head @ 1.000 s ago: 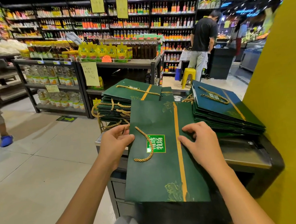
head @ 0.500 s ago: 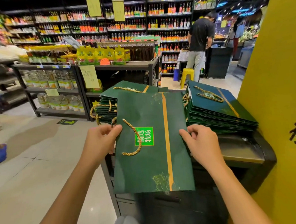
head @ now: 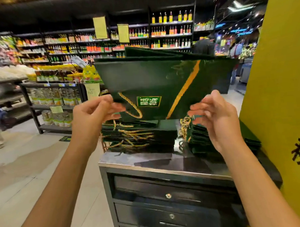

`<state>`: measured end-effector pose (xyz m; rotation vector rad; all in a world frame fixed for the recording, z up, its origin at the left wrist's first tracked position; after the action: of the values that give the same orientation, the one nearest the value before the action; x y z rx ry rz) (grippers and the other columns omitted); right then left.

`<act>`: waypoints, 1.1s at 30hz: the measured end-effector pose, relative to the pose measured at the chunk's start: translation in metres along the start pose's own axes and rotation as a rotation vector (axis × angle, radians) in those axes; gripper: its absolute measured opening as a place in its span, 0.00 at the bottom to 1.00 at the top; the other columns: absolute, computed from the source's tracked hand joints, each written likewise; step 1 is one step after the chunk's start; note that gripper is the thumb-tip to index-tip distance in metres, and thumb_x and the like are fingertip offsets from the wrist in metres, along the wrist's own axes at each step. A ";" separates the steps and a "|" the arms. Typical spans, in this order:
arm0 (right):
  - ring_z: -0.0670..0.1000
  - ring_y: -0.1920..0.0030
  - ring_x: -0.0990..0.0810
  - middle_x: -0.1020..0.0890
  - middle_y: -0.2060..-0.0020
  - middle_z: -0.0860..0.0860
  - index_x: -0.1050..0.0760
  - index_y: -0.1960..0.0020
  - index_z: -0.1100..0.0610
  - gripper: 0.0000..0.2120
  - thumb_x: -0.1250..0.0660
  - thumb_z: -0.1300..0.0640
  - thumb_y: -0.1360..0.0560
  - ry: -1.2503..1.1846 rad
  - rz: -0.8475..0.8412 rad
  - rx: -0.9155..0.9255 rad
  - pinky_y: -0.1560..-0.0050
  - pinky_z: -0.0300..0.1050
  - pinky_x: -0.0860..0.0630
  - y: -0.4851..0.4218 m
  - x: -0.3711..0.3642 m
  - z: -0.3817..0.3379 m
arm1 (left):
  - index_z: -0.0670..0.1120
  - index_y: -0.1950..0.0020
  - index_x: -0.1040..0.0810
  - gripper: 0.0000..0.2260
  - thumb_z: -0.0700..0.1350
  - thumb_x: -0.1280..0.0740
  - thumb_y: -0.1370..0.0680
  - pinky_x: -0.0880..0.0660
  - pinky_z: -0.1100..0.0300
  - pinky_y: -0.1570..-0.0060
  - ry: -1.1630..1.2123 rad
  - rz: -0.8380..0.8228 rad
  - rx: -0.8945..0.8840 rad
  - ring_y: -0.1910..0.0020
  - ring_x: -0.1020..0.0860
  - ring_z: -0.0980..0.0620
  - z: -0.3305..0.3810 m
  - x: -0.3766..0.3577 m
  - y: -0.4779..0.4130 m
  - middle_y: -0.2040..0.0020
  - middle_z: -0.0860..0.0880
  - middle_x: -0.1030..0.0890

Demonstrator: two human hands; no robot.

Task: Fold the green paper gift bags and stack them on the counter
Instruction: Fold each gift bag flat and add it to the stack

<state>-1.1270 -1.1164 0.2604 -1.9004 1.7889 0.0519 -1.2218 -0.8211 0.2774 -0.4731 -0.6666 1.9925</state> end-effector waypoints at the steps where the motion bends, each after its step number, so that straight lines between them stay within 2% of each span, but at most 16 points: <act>1: 0.54 0.63 0.16 0.17 0.64 0.57 0.23 0.54 0.60 0.15 0.40 0.52 0.15 -0.022 -0.011 -0.031 0.68 0.42 0.24 -0.001 0.001 0.000 | 0.46 0.53 0.14 0.14 0.40 0.39 0.16 0.18 0.60 0.58 0.045 -0.029 0.023 0.54 0.14 0.46 -0.003 -0.002 0.000 0.56 0.45 0.13; 3: 0.50 0.62 0.18 0.17 0.65 0.49 0.19 0.56 0.56 0.09 0.33 0.54 0.19 0.104 -0.024 -0.067 0.65 0.40 0.27 -0.001 0.007 0.006 | 0.53 0.57 0.12 0.17 0.39 0.37 0.16 0.20 0.64 0.63 0.038 -0.035 0.082 0.57 0.15 0.53 -0.011 -0.005 0.001 0.57 0.53 0.13; 4: 0.47 0.62 0.18 0.16 0.65 0.46 0.18 0.56 0.55 0.06 0.30 0.56 0.21 0.195 -0.028 -0.067 0.63 0.40 0.26 -0.001 0.010 0.010 | 0.53 0.57 0.13 0.14 0.40 0.35 0.18 0.22 0.65 0.65 0.003 -0.023 0.113 0.60 0.16 0.56 -0.018 -0.006 0.002 0.60 0.55 0.14; 6: 0.47 0.56 0.15 0.13 0.60 0.47 0.18 0.50 0.54 0.02 0.27 0.57 0.23 0.277 -0.043 -0.065 0.54 0.42 0.20 0.002 0.016 0.023 | 0.47 0.51 0.16 0.04 0.42 0.31 0.20 0.25 0.65 0.67 0.012 -0.025 0.194 0.65 0.19 0.58 -0.032 -0.009 0.005 0.64 0.54 0.15; 7: 0.49 0.55 0.15 0.13 0.59 0.49 0.18 0.48 0.53 0.05 0.26 0.58 0.23 0.297 -0.037 -0.067 0.51 0.45 0.19 0.003 0.019 0.030 | 0.44 0.47 0.19 0.04 0.41 0.30 0.20 0.26 0.64 0.70 0.041 -0.036 0.248 0.68 0.21 0.56 -0.039 -0.011 0.007 0.65 0.53 0.16; 10: 0.43 0.63 0.21 0.19 0.69 0.43 0.20 0.45 0.53 0.07 0.27 0.58 0.23 0.404 -0.030 -0.023 0.53 0.43 0.22 0.004 0.026 0.048 | 0.42 0.36 0.25 0.13 0.40 0.30 0.20 0.32 0.65 0.76 0.059 -0.089 0.347 0.75 0.29 0.56 -0.064 -0.015 0.014 0.69 0.51 0.19; 12: 0.40 0.67 0.24 0.22 0.71 0.40 0.20 0.45 0.53 0.07 0.28 0.58 0.22 0.481 -0.019 0.016 0.56 0.42 0.22 0.006 0.029 0.059 | 0.42 0.34 0.25 0.14 0.40 0.32 0.19 0.35 0.67 0.78 0.058 -0.142 0.400 0.78 0.32 0.58 -0.077 -0.022 0.021 0.72 0.54 0.23; 15: 0.45 0.64 0.21 0.18 0.63 0.45 0.22 0.45 0.51 0.07 0.29 0.56 0.22 0.712 -0.031 0.094 0.59 0.44 0.23 0.011 0.034 0.074 | 0.37 0.40 0.23 0.09 0.40 0.34 0.18 0.31 0.68 0.76 0.022 -0.180 0.496 0.77 0.27 0.60 -0.095 -0.029 0.035 0.73 0.55 0.22; 17: 0.50 0.62 0.20 0.19 0.61 0.47 0.25 0.42 0.50 0.09 0.30 0.53 0.21 0.894 -0.098 0.131 0.57 0.49 0.20 0.015 0.033 0.084 | 0.36 0.40 0.22 0.11 0.42 0.33 0.18 0.23 0.64 0.69 -0.003 -0.207 0.566 0.71 0.20 0.56 -0.111 -0.027 0.043 0.64 0.48 0.15; 19: 0.50 0.62 0.21 0.21 0.62 0.48 0.28 0.38 0.49 0.13 0.32 0.49 0.20 1.068 -0.170 0.180 0.56 0.52 0.20 0.019 0.029 0.093 | 0.37 0.40 0.23 0.12 0.43 0.33 0.18 0.21 0.59 0.66 -0.035 -0.237 0.614 0.65 0.16 0.53 -0.123 -0.025 0.050 0.57 0.43 0.14; 21: 0.48 0.61 0.21 0.22 0.62 0.46 0.30 0.35 0.50 0.16 0.33 0.46 0.19 1.211 -0.197 0.193 0.56 0.52 0.20 0.022 0.027 0.098 | 0.36 0.39 0.25 0.12 0.42 0.34 0.18 0.22 0.61 0.70 -0.063 -0.250 0.618 0.70 0.18 0.55 -0.130 -0.025 0.055 0.64 0.50 0.15; 24: 0.49 0.54 0.21 0.21 0.51 0.47 0.29 0.36 0.51 0.18 0.35 0.42 0.19 1.391 -0.148 0.233 0.54 0.50 0.21 0.025 0.025 0.100 | 0.33 0.39 0.26 0.13 0.41 0.34 0.18 0.25 0.66 0.73 -0.107 -0.236 0.589 0.74 0.21 0.58 -0.137 -0.024 0.056 0.68 0.51 0.17; 27: 0.46 0.50 0.23 0.23 0.45 0.48 0.27 0.35 0.51 0.17 0.34 0.44 0.20 1.393 -0.082 0.303 0.55 0.41 0.29 0.029 0.014 0.099 | 0.33 0.40 0.26 0.11 0.40 0.34 0.18 0.30 0.70 0.76 -0.155 -0.253 0.557 0.77 0.25 0.62 -0.137 -0.027 0.058 0.73 0.53 0.20; 30: 0.44 0.51 0.23 0.23 0.47 0.46 0.25 0.37 0.51 0.13 0.32 0.48 0.20 1.194 -0.146 0.293 0.53 0.42 0.25 0.032 -0.010 0.110 | 0.35 0.42 0.26 0.08 0.40 0.35 0.17 0.31 0.72 0.75 -0.178 -0.287 0.515 0.79 0.26 0.63 -0.139 -0.032 0.057 0.77 0.56 0.23; 33: 0.42 0.54 0.24 0.23 0.52 0.44 0.24 0.39 0.49 0.11 0.33 0.48 0.19 1.060 -0.276 0.282 0.51 0.44 0.21 0.033 -0.048 0.125 | 0.36 0.42 0.25 0.08 0.40 0.35 0.17 0.27 0.70 0.72 -0.181 -0.302 0.503 0.75 0.23 0.62 -0.140 -0.030 0.056 0.75 0.55 0.21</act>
<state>-1.1240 -1.0226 0.1596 -2.0744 1.9044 -1.4564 -1.1641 -0.8337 0.1353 0.1068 -0.3000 1.8357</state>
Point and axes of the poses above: each hand's wrist, its own y-axis away from the middle knuckle, its own x-axis out of the back of the hand, z = x × y, the point moved 6 cm from there along -y, towards the middle knuckle
